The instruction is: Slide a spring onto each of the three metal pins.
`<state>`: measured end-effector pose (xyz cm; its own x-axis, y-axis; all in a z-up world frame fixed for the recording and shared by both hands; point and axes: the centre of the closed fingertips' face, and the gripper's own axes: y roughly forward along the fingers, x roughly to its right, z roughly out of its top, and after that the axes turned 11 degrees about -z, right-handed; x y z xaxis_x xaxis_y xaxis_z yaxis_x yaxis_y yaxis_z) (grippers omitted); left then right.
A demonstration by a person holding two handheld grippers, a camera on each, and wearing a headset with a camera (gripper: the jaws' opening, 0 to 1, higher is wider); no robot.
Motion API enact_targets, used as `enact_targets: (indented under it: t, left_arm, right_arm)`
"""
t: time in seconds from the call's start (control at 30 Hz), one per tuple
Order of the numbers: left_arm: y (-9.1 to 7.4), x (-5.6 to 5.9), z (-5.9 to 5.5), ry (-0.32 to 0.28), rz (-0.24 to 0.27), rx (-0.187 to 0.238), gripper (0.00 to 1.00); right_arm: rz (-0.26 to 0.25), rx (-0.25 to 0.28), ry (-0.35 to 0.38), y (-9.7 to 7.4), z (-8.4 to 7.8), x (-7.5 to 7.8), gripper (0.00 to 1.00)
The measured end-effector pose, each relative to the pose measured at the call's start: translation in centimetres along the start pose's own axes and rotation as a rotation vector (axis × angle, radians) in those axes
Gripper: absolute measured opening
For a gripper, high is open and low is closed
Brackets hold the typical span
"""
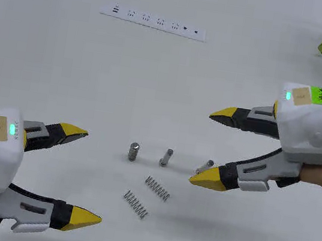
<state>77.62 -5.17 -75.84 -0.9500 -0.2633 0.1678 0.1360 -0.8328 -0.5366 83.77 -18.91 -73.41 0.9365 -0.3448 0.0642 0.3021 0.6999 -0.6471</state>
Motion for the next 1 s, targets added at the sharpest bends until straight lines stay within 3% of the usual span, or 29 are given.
enact_targets:
  t: [0.13,0.3,0.43,0.67,0.93,1.0]
  left_arm:
    - [0.6,0.2,-0.5,0.054,-0.032,-0.070,0.77]
    - [1.6,0.7,-0.6,0.103,-0.077,-0.117,0.73]
    - [2.4,1.1,-1.0,0.167,-0.116,-0.184,0.69]
    - [3.7,1.2,-1.5,0.224,-0.164,-0.243,0.61]
    - [5.6,0.8,-2.4,0.373,-0.230,-0.351,0.48]
    - [6.1,0.7,-2.4,0.383,-0.234,-0.355,0.46]
  right_arm:
    - [-0.008,0.017,0.031,-1.1,-1.4,-0.6,0.81]
    - [-0.026,0.053,0.078,-2.1,-2.9,-1.0,0.85]
    - [-0.041,0.066,0.113,-2.8,-4.2,-1.1,0.87]
    - [-0.063,0.074,0.130,-4.1,-6.4,-1.1,0.91]
    - [-0.092,0.084,0.175,-5.0,-8.3,-1.1,0.89]
    - [-0.097,0.084,0.182,-5.2,-8.7,-1.1,0.89]
